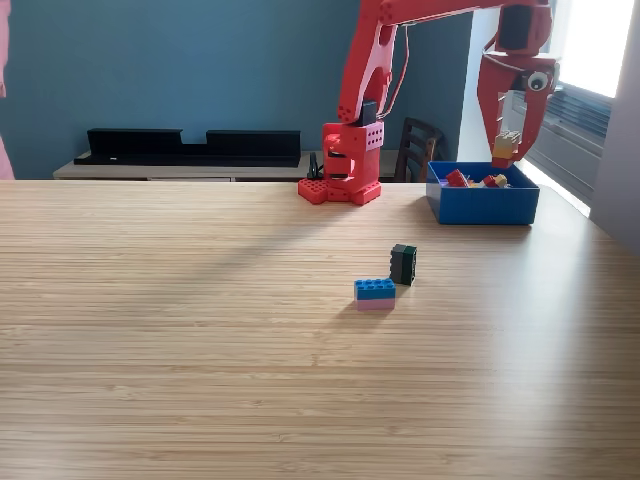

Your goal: Grasp a lego block and put it in the bin.

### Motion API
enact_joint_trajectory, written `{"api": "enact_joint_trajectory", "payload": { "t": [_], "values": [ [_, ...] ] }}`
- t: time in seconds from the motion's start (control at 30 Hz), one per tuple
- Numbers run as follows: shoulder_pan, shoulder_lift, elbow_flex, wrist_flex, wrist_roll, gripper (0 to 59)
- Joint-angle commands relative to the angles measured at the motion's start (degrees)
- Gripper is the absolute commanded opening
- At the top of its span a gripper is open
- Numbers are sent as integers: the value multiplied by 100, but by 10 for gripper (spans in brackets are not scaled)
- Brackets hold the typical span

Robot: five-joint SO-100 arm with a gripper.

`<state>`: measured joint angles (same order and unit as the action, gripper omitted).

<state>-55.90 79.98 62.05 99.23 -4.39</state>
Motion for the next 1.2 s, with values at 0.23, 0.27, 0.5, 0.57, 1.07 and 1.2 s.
{"api": "enact_joint_trajectory", "payload": {
  "t": [0.23,0.27,0.5,0.57,1.07,1.2],
  "values": [
    [-1529,97,-79,237,0,0],
    [-1635,97,-70,229,-18,0],
    [-2153,97,70,220,-88,0],
    [-2312,97,149,211,-141,0],
    [-2839,97,44,167,-264,173],
    [-2848,97,-237,167,-246,311]
  ]
}}
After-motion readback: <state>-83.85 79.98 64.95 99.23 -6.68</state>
